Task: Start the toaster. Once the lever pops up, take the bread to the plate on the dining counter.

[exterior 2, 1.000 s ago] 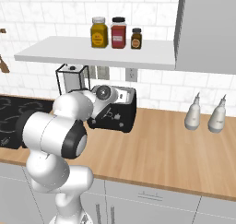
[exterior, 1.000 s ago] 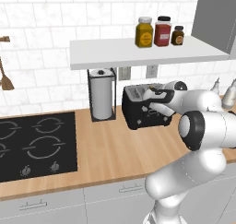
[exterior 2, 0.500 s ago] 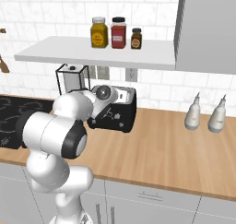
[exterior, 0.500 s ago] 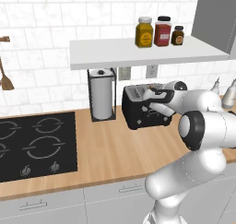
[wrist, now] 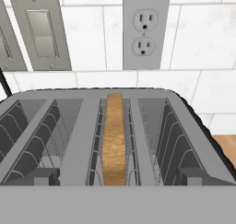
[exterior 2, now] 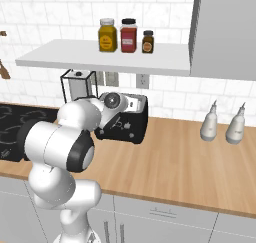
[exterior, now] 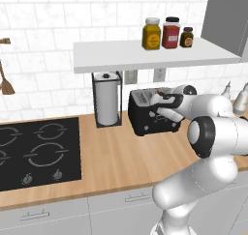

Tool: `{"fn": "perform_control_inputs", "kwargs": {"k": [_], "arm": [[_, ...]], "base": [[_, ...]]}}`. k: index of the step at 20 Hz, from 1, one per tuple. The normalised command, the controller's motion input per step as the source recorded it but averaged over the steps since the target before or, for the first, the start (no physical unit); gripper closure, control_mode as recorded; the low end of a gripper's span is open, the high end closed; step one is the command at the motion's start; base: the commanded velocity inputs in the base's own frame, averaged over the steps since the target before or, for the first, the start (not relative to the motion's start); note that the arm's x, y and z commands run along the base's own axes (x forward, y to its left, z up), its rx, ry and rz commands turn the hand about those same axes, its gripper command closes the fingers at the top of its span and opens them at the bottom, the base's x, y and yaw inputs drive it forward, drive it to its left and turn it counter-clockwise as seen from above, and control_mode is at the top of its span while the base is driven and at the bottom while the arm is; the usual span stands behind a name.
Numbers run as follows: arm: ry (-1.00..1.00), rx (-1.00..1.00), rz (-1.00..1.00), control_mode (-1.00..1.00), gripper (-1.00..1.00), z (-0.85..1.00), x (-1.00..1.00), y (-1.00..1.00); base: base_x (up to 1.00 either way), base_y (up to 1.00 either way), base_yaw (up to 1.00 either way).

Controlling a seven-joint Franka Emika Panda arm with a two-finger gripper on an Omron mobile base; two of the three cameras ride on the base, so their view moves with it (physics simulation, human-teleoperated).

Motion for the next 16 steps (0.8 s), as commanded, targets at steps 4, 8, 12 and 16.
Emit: {"fn": "perform_control_inputs", "kwargs": {"k": [4, 8, 12, 16], "arm": [[0.0, 0.0, 0.0, -1.0, -1.0, 0.0, 0.0, 0.0], [0.0, 0.0, 0.0, -1.0, -1.0, 0.0, 0.0, 0.0], [0.0, 0.0, 0.0, -1.0, -1.0, 0.0, 0.0, 0.0], [0.0, 0.0, 0.0, -1.0, -1.0, 0.0, 0.0, 0.0]], "base": [[0.0, 0.0, 0.0], [0.0, 0.0, 0.0], [0.0, 0.0, 0.0], [0.0, 0.0, 0.0]]}}
